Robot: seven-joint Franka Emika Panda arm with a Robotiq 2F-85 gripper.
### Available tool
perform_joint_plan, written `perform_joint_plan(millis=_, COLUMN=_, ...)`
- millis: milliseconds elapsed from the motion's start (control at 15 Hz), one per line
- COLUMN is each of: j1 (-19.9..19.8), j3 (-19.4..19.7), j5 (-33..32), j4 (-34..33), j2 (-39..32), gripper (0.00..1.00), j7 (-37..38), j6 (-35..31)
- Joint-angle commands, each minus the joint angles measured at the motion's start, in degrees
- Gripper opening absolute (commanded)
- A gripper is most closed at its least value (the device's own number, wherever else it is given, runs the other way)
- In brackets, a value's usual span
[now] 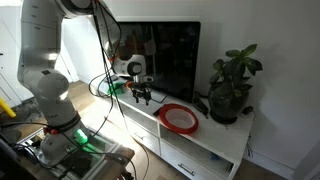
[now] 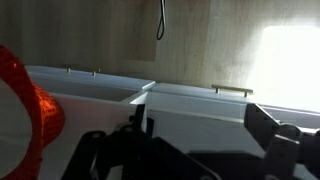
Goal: Put the remote in the first shelf, from the right, on the TV stand
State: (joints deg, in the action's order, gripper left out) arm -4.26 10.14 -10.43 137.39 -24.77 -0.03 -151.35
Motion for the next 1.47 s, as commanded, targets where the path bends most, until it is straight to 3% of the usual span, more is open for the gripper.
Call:
perform_joint_plan(millis=0, j1=-0.1, j3=0.0, j5=-0.1, j4=-0.4, j2=-0.5, gripper=1.00, j7=0.1, j6=-0.1)
perform_joint_plan(millis=267, j1=1.8, j3=0.9, j5=-3.3, j4=-0.1, j2=-0.6, gripper=1.00, j7=0.4, j6=-0.4)
perform_joint_plan(millis=400, j1=3.1, j3=3.9, j5=-5.7, j4=-2.6, j2=-4.1, gripper=1.00, j7=4.2, j6=-0.1)
perform_joint_plan(millis=733, j1=0.7, j3=6.1, j5=-4.6, j4=-4.6, j2=-10.4, gripper=1.00, j7=3.3, j6=-9.9)
perform_joint_plan(millis=867, j1=-1.7, j3=4.8, j5=-1.9, j4=-5.4, j2=-12.7, gripper=1.00, j7=1.7, j6=-14.2)
perform_joint_plan(millis=1067, j1=-9.8, j3=-3.7, j5=4.6, j4=-6.6, j2=-13.7, gripper=1.00, j7=-3.7, j6=-14.1)
perform_joint_plan(millis=1400, j1=-12.8, j3=-5.3, j5=7.5, j4=-9.1, j2=-16.1, gripper=1.00, j7=-5.3, j6=-16.0)
